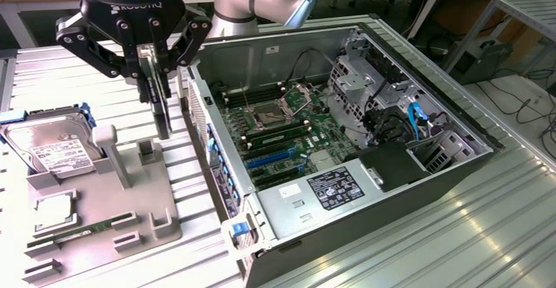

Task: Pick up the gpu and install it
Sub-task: 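Pick up the gpu and move the gpu toward the slot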

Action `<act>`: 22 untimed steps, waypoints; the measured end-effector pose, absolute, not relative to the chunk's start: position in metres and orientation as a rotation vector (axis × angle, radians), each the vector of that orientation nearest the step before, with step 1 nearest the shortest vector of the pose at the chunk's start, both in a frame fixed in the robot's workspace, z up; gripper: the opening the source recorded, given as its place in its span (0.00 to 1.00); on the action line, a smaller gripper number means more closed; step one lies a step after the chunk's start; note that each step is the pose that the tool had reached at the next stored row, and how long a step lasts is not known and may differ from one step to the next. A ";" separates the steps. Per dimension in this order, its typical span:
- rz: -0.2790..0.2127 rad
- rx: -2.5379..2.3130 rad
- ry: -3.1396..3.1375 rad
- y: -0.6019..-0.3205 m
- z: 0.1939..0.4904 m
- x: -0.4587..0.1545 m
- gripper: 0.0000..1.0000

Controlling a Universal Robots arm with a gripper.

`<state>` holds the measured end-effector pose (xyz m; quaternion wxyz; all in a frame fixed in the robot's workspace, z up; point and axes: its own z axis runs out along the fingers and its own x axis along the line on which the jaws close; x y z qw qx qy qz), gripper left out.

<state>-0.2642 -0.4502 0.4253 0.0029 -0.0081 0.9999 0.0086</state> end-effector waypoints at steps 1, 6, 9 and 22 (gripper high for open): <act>0.027 -0.026 3.136 -0.450 0.425 -0.263 0.27; 0.027 -0.026 3.136 -0.450 0.425 -0.260 0.27; 0.027 -0.027 3.135 -0.450 0.425 -0.258 0.27; 0.027 -0.034 3.135 -0.450 0.425 -0.248 0.27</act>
